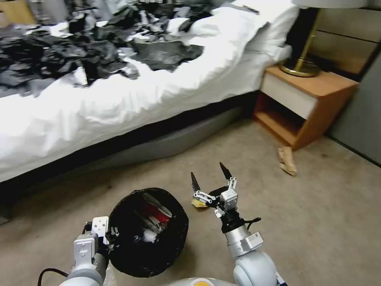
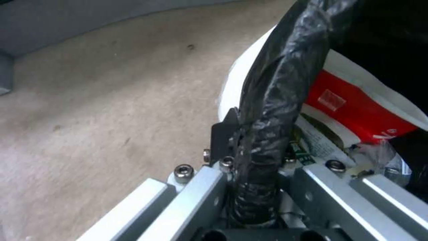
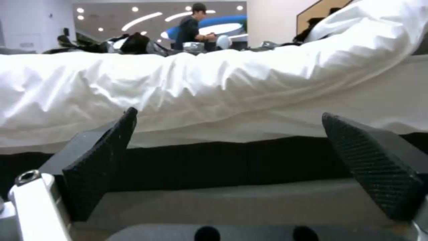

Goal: Pick up the trash bin, then pick up the garbage from the floor and place it into the trash bin.

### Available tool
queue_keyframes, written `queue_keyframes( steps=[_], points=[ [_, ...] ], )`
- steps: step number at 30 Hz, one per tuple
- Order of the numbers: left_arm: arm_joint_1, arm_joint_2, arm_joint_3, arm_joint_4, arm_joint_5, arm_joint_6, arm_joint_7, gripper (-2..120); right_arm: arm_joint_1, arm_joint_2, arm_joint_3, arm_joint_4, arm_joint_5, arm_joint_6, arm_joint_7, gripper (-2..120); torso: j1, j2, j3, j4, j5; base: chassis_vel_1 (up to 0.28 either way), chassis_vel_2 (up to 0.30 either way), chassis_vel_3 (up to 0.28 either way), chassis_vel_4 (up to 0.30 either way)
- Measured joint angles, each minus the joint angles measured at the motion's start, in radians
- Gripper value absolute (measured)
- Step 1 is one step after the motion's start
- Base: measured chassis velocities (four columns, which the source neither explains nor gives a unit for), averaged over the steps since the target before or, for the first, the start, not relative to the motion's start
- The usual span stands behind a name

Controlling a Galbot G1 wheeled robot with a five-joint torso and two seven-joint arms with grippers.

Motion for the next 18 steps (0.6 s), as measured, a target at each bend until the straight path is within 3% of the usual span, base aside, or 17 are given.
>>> queue_keyframes(
  steps=[18],
  points=[
    [-0.001,0.003,0.000,0.003,0.001,-0.002,0.000,0,-0.008,0.008,0.008,0.004,0.008,-0.012,0.007,100,0.000,0.000,0.000,-0.0003,0.0000,0.002,0.003,0.001,0.003]
  ],
)
